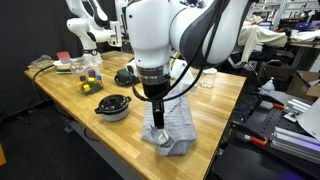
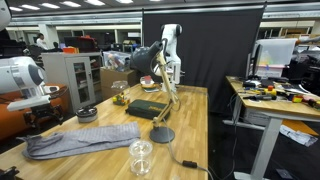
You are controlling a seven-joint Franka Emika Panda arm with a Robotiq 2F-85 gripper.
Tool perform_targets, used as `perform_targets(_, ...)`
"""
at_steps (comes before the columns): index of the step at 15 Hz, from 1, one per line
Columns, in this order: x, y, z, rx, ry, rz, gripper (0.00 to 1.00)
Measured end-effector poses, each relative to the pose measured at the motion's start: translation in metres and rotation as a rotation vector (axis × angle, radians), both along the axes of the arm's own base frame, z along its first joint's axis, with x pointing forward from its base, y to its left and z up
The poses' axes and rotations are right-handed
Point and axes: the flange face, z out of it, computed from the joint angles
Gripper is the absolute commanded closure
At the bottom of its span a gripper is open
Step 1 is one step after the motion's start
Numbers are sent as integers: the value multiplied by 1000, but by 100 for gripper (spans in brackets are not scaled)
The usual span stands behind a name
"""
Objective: Unfold the towel on the table
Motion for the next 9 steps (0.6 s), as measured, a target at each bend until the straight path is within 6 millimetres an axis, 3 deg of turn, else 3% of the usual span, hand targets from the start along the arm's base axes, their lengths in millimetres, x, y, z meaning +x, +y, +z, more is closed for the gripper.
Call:
perform_targets(4, -5, 4, -10, 51, 22, -221, 0)
perform_targets(9, -5, 6, -12, 74, 23, -278, 0)
